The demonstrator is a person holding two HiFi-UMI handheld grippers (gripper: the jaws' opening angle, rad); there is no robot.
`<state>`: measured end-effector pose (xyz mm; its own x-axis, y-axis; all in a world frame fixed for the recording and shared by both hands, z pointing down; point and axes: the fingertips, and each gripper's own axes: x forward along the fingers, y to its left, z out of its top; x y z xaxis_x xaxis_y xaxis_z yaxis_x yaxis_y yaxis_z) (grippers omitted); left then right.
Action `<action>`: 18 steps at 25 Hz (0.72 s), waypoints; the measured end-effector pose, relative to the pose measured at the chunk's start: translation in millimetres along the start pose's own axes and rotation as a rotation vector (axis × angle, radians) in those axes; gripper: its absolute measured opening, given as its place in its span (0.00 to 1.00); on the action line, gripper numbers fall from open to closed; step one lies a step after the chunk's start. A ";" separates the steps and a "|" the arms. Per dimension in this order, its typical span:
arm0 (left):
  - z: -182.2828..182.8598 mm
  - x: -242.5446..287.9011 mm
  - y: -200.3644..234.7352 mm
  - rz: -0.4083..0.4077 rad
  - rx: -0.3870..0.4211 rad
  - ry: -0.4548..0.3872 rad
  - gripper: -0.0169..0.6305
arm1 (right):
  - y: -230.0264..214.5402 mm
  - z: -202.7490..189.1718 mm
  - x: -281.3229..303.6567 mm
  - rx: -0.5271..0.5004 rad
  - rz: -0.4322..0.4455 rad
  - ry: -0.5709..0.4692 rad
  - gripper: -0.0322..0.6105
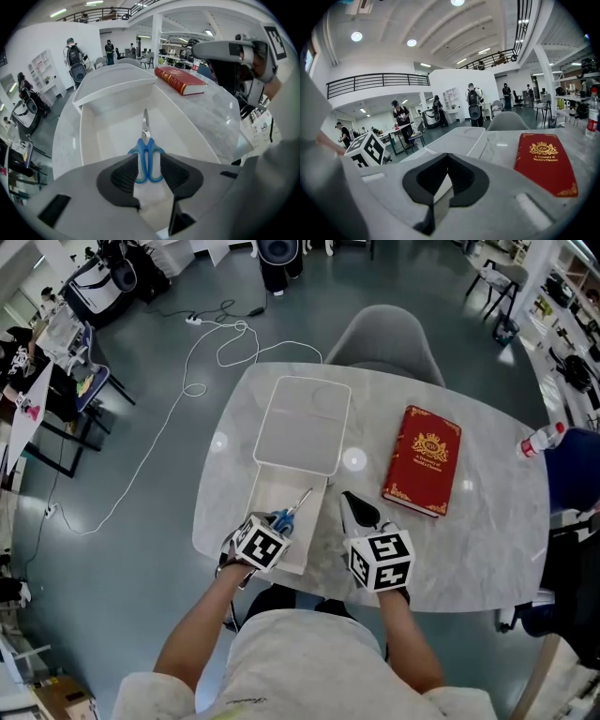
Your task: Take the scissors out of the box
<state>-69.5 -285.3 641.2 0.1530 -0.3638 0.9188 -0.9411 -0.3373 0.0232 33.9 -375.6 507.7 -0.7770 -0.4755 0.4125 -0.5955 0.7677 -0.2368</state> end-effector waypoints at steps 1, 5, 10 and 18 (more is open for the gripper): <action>0.2 1.3 -0.2 0.004 0.001 0.007 0.22 | -1.6 -0.9 0.0 0.001 0.006 0.001 0.06; -1.4 8.3 0.2 0.029 0.015 0.046 0.22 | -5.6 -4.1 1.4 0.002 0.034 0.006 0.06; -3.8 13.2 1.4 0.056 0.033 0.089 0.22 | -3.5 -3.6 3.5 -0.006 0.072 0.011 0.06; -5.1 18.6 1.4 0.031 0.033 0.141 0.22 | 1.5 -8.2 3.8 -0.028 0.131 0.029 0.06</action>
<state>-69.5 -288.1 660.3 0.0781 -0.2499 0.9651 -0.9338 -0.3574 -0.0169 31.7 -372.8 516.1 -0.8413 -0.3585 0.4046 -0.4833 0.8341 -0.2659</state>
